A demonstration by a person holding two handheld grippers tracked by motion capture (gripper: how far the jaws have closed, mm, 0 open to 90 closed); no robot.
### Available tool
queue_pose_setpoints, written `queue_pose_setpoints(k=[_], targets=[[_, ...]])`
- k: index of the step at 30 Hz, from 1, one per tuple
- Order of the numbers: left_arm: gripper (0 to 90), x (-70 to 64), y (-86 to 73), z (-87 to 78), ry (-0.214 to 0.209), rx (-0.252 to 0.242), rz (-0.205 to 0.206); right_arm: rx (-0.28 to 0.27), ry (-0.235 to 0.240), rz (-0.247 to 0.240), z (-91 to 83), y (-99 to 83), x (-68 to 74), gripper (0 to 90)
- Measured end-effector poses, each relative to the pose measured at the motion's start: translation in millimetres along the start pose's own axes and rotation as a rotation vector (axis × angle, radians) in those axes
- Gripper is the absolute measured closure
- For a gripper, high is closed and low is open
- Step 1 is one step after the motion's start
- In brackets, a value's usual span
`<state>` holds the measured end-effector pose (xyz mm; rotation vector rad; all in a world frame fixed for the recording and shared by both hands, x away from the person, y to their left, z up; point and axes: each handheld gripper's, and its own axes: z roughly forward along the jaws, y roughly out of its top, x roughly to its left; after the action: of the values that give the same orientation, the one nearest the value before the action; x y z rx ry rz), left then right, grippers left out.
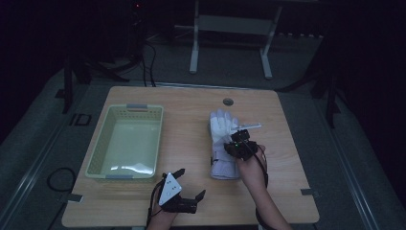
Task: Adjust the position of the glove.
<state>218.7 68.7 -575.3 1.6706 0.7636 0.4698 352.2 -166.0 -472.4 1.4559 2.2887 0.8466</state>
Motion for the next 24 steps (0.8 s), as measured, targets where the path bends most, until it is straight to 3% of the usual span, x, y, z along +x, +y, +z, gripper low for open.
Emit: queue_pose_setpoints(k=[7,14,18,24], targets=[[0.1,0.0,-0.1,0.0,-0.001,-0.002,-0.001,0.05,-0.022,0.027,19.3,-5.2,-6.8,78.9],[0.1,0.1,-0.1,-0.1,-0.003,-0.001,0.001,0.083,-0.022,-0.006,31.6,-6.0,-4.4,77.1],[0.1,0.2,0.0,0.0,-0.005,0.001,0.001,0.08,-0.015,0.005,33.5,-7.2,-6.1,75.1],[0.1,0.5,0.1,0.1,-0.005,0.004,0.0,0.04,0.03,-0.022,22.5,-3.9,-14.9,58.0]])
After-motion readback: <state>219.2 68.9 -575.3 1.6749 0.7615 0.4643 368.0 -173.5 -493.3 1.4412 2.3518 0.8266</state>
